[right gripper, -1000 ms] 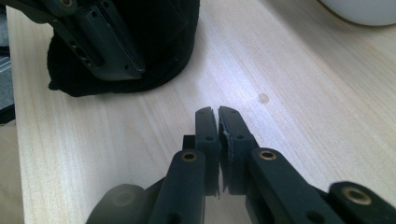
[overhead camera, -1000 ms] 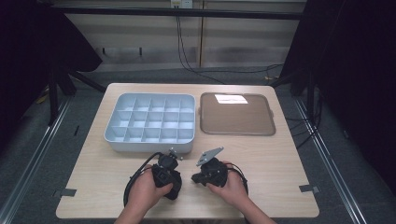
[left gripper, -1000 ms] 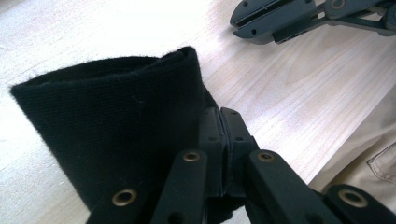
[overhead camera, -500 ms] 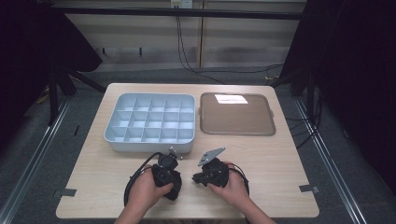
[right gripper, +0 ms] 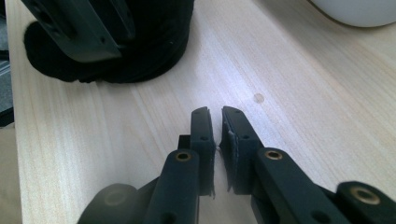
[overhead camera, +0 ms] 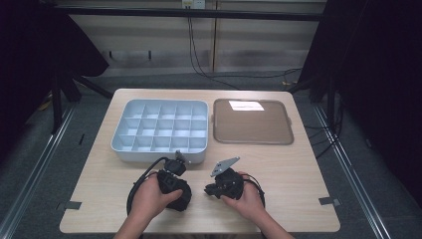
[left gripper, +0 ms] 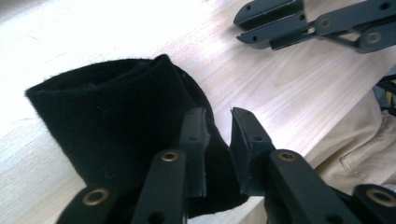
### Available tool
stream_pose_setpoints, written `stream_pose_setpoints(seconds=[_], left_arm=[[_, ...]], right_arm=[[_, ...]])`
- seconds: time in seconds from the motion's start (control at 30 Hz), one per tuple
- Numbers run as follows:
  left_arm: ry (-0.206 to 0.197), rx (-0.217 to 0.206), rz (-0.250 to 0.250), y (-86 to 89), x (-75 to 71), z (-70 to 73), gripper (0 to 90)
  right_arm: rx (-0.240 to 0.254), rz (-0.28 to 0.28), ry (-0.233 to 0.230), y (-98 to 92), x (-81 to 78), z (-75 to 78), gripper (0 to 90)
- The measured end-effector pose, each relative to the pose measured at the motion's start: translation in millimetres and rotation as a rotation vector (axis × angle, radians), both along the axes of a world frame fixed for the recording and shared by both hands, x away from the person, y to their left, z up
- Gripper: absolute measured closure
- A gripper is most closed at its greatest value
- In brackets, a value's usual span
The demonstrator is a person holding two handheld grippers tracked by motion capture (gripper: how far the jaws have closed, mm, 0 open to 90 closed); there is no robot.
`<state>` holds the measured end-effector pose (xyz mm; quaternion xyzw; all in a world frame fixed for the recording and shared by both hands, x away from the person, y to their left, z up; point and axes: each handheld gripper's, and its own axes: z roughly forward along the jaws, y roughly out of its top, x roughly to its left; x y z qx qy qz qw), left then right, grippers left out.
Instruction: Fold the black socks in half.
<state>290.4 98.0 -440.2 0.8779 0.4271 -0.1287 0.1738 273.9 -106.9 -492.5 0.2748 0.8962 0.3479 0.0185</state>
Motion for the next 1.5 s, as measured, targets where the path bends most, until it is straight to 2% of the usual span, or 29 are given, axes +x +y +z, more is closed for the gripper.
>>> stream_pose_setpoints(seconds=[0.37, 0.7, 0.83, 0.97, 1.03, 1.1, 1.13, 1.23, 1.37, 1.5], left_arm=[[-0.006, -0.010, 0.020, 8.1, 3.2, 10.0, 68.7], [-0.043, 0.007, 0.032, 19.3, 4.9, 21.6, 66.0], [-0.062, 0.008, 0.049, 27.2, 6.6, 25.3, 62.2], [-0.078, 0.003, 0.074, 35.8, 9.3, 26.1, 54.7], [-0.079, 0.016, 0.088, 39.3, 9.9, 24.3, 53.1], [-0.072, 0.016, 0.094, 42.4, 10.2, 21.3, 48.5], [-0.072, 0.015, 0.099, 43.8, 10.1, 19.7, 48.5], [-0.065, 0.017, 0.103, 47.7, 10.7, 14.9, 44.8], [-0.069, 0.023, 0.118, 51.5, 11.0, 10.4, 40.4], [-0.079, 0.023, 0.123, 54.5, 11.7, 9.1, 37.2]], right_arm=[[-0.004, -0.004, 0.009, 0.1, -0.7, -0.3, 82.1], [-0.003, -0.012, -0.001, -0.9, -1.1, -0.8, 81.6], [-0.003, -0.009, -0.005, -1.9, -0.8, -0.7, 80.7], [-0.003, -0.021, -0.010, -2.9, -0.6, -0.8, 77.6], [0.005, -0.030, -0.012, -3.6, -0.4, -1.4, 74.1], [-0.005, -0.037, -0.024, -6.9, 0.7, -1.0, 66.7], [-0.005, -0.037, -0.024, -6.9, 0.7, -1.0, 66.7], [-0.003, -0.059, -0.038, -11.9, 2.1, -1.1, 56.4], [-0.014, -0.079, -0.062, -22.6, 4.1, -1.6, 41.7], [-0.014, -0.092, -0.081, -35.4, 4.9, -2.3, 33.8]])
